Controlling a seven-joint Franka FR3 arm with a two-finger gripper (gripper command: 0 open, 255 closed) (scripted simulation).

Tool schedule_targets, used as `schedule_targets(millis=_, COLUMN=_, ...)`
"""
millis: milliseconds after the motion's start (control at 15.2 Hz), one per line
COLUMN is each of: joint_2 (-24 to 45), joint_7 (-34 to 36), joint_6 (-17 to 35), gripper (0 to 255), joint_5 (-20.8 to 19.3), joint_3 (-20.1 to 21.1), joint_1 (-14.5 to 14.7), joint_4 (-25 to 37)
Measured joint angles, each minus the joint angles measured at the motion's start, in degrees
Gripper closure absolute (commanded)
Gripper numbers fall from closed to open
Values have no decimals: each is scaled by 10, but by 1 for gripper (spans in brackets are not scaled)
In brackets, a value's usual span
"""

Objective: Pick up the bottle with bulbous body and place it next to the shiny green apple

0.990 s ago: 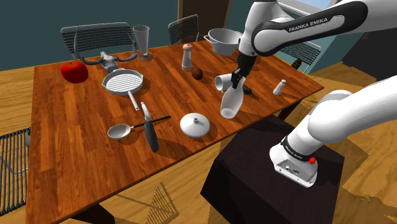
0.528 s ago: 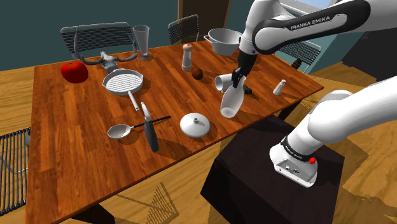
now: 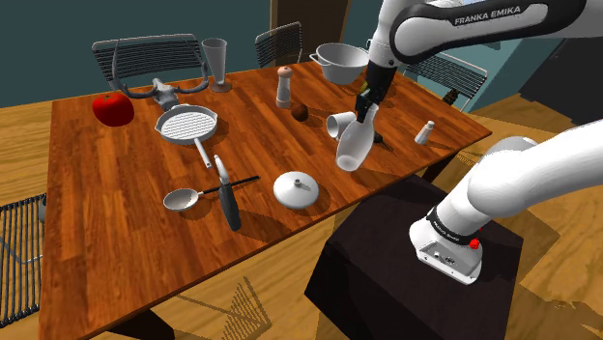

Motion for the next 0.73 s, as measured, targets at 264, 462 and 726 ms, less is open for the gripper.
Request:
schedule_targets(millis=264, joint_2=-10, joint_7=-1, joint_6=-33, gripper=255, joint_5=0, joint_3=0, joint_1=0, joint_4=23)
schedule_targets(millis=462, joint_2=-15, joint_7=-1, joint_6=-59, gripper=255, joint_5=0, joint_3=-1, joint_1=0, joint_4=44)
schedule_targets(millis=726, joint_2=-20, joint_7=-2, joint_6=-91, gripper=255, joint_5=-1, joint_3=-1, joint_1=-1, joint_4=71)
